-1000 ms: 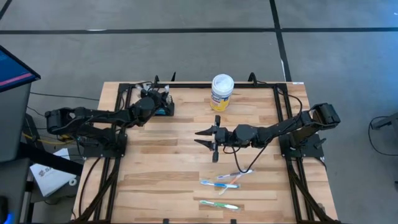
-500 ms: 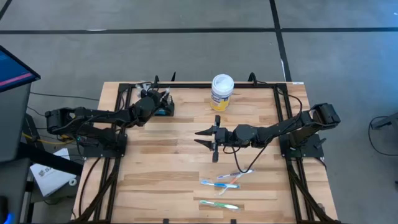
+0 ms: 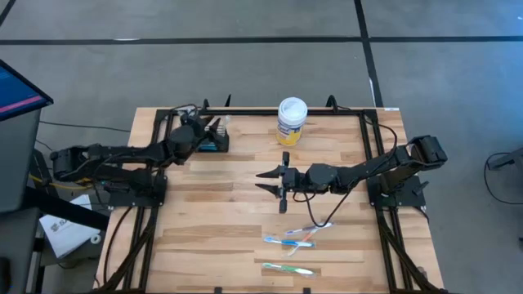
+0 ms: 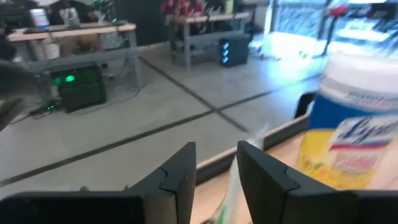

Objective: Pick & Place toothbrushing station
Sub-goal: Put the purple toothbrush into the mesh organizer

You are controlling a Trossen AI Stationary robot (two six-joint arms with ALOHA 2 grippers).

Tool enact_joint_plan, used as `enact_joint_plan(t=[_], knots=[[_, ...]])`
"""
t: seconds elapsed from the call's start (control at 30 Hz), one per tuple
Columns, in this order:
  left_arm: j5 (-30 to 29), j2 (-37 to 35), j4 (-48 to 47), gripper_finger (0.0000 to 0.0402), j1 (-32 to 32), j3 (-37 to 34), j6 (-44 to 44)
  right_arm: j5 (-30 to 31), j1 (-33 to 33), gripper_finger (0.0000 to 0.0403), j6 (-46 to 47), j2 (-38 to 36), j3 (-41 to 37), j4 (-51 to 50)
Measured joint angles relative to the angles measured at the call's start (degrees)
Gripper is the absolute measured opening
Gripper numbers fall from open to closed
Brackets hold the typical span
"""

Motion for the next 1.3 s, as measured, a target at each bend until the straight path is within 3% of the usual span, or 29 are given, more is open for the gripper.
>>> enact_joint_plan(t=[0.23,0.4,0.6,0.97,1.3], knots=[[8.2,-4.5,0.0,0.0111,-3.7,0.0,0.1,-0.3,0.0,0.0113,0.0,0.0,0.0,-0.8],[17.4,-4.3,0.0,0.0109,-7.0,0.0,0.2,-3.4,0.0,0.0113,0.0,0.0,0.0,-3.3],[23.7,-4.0,-0.1,0.0108,-11.1,0.0,0.2,-6.1,0.5,0.0113,1.9,0.0,0.0,-9.7],[25.1,-4.0,0.0,0.0108,-18.7,0.0,-0.2,-6.7,5.8,0.0113,3.5,0.0,0.0,-23.6],[25.1,-4.0,0.1,0.0108,-21.7,0.0,-0.2,-6.8,11.7,0.0113,12.9,0.0,0.0,-38.2]])
